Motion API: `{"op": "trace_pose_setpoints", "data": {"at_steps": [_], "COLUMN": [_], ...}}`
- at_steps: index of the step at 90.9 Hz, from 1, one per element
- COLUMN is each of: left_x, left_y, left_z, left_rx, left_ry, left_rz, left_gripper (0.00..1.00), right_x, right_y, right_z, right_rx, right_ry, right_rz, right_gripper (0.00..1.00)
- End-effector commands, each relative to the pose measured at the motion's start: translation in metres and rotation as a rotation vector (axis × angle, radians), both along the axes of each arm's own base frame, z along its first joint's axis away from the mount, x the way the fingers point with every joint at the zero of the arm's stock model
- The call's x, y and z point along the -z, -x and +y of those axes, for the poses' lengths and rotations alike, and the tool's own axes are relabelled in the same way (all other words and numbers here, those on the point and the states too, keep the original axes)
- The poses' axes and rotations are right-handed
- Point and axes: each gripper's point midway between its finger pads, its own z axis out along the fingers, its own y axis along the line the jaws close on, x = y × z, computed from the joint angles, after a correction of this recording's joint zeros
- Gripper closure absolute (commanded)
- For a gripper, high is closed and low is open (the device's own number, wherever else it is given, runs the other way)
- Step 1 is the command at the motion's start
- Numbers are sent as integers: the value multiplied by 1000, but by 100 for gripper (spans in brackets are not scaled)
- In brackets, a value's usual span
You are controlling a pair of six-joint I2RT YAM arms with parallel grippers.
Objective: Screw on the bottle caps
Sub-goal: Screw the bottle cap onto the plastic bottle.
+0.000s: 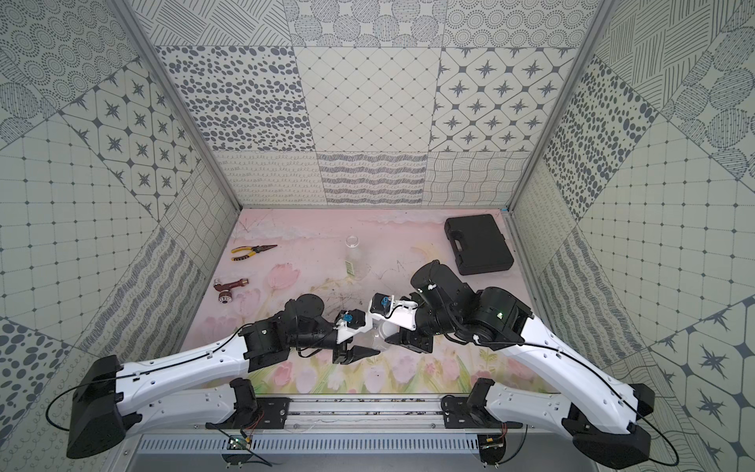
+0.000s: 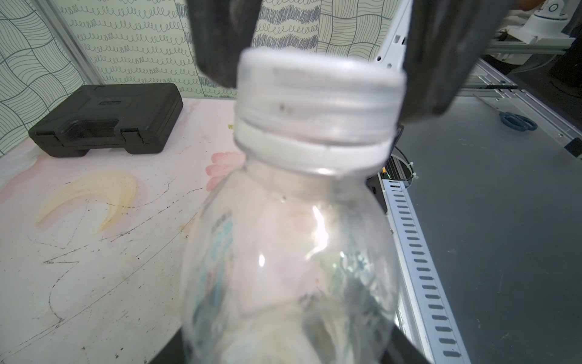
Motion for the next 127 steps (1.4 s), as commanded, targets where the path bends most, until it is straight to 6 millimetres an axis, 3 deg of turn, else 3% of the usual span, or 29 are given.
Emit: {"op": "trace_pose_setpoints", "data": {"at_steps": [1,20,31,50,66,75,87,105,127], "left_x": [-16,-16,-21,-33,-24,-17,-4,3,6], "left_y": [3,-1,-16,-51,-71,-86,-94,-79,-29], "left_z": [-5,-4,-3,2,-5,-8,-12,-17,-16], "left_rx": [26,6,-72,-257,-340,-401,-437,-355,-120], "left_ry": [48,47,63,112,103,82,65,70,55], "left_rz": [-7,-17,-64,-158,-158,-144,-116,-73,-5], "left_gripper": [49,50,53,52,52,52,54,55,54], "right_x": [-1,-8,-8,-15,-20,-15,-9,-19,-40], "right_y": [-5,-1,-10,-60,-65,-69,-72,-54,-13], "right_z": [5,11,13,7,14,13,9,13,-8], "right_rx": [11,8,84,489,634,715,767,615,301], "right_ry": [-14,-39,-49,-119,-211,-235,-249,-273,-303], "right_rz": [-20,11,29,36,168,216,226,219,43], "right_gripper": [47,69,77,76,82,91,92,80,29]}}
